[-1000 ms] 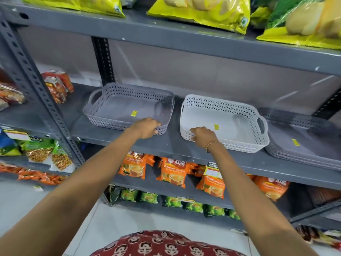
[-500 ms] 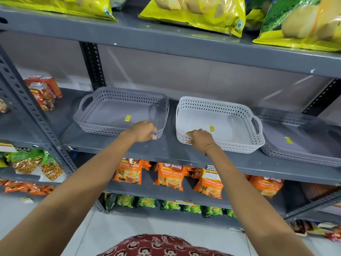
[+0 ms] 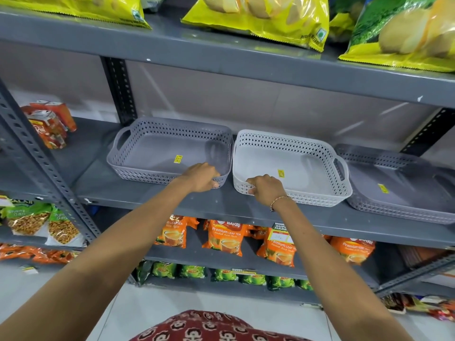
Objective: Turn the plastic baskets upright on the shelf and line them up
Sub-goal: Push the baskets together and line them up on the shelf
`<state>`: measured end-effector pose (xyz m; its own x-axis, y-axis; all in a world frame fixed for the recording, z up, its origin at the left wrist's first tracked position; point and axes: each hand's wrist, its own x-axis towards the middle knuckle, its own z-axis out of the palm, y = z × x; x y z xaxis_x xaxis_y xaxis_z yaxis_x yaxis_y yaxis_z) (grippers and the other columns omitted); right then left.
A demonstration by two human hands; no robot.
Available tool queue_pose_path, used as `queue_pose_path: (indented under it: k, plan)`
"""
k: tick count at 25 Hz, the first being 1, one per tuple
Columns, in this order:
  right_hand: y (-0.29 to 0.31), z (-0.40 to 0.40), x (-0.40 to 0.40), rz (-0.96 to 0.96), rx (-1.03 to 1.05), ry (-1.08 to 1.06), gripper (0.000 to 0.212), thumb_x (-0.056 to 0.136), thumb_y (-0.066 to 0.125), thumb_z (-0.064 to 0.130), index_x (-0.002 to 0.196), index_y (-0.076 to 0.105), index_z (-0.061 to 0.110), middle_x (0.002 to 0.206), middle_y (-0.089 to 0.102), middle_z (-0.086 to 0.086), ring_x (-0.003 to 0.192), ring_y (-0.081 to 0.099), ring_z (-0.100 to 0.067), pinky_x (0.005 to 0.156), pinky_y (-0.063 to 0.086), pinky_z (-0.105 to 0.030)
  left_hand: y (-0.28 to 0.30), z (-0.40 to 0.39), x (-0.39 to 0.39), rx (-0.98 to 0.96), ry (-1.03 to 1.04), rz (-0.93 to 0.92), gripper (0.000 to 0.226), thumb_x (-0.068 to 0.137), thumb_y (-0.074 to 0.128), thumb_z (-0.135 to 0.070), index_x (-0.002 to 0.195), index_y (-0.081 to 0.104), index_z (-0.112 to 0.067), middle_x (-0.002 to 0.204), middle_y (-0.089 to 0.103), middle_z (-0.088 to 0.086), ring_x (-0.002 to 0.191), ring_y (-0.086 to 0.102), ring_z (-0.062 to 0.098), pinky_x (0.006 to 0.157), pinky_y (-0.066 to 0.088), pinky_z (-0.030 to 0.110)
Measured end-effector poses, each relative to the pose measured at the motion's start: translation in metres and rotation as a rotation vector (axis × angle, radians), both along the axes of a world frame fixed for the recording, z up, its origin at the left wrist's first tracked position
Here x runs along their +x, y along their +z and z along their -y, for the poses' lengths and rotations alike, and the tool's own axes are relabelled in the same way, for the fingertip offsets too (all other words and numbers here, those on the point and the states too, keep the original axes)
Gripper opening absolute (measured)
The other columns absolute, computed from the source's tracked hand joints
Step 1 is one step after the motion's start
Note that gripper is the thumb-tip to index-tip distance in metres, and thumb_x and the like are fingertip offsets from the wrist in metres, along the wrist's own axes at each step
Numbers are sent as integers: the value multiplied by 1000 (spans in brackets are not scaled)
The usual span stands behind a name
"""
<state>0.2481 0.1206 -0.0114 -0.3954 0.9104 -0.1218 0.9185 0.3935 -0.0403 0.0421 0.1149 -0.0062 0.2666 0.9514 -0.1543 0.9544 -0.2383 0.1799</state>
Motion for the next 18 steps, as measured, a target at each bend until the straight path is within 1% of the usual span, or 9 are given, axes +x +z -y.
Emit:
queue_pose_path:
  k: [3,8,11,14,18]
  plan:
    - [0,-2,1,-5,1,-4,20,91,52,14,109,62,12,112,66,-21,106,59,-38,82,50,-38,1,2,0,8,2,10,43,91,58,-25,55,33,-19,59,39,-1,75,50,27,68,38,32]
    - [0,-1,1,-7,0,-15,25,91,52,13,115,61,13,114,65,-21,108,59,-38,84,50,-38,-2,10,-4,5,-28,15,44,91,59,-23,54,35,-19,57,41,-2,70,50,26,68,41,33]
    - [0,-2,1,-5,-2,-18,22,92,51,14,111,61,12,112,66,-20,106,59,-37,82,50,-38,-1,10,-5,5,-37,21,44,91,59,-23,54,34,-19,57,41,-1,68,49,25,66,40,32]
    - [0,-1,1,-17,-7,-26,24,92,51,15,114,60,10,114,65,-21,107,59,-38,85,50,-38,1,8,-5,15,-29,16,42,91,58,-18,56,35,-15,58,42,0,70,52,26,65,38,30]
    - [0,0,1,-22,-3,-22,18,92,52,15,106,61,11,110,66,-22,104,59,-38,80,49,-38,3,7,-3,23,-29,1,42,90,55,-9,54,33,-16,58,41,2,73,51,28,65,37,31]
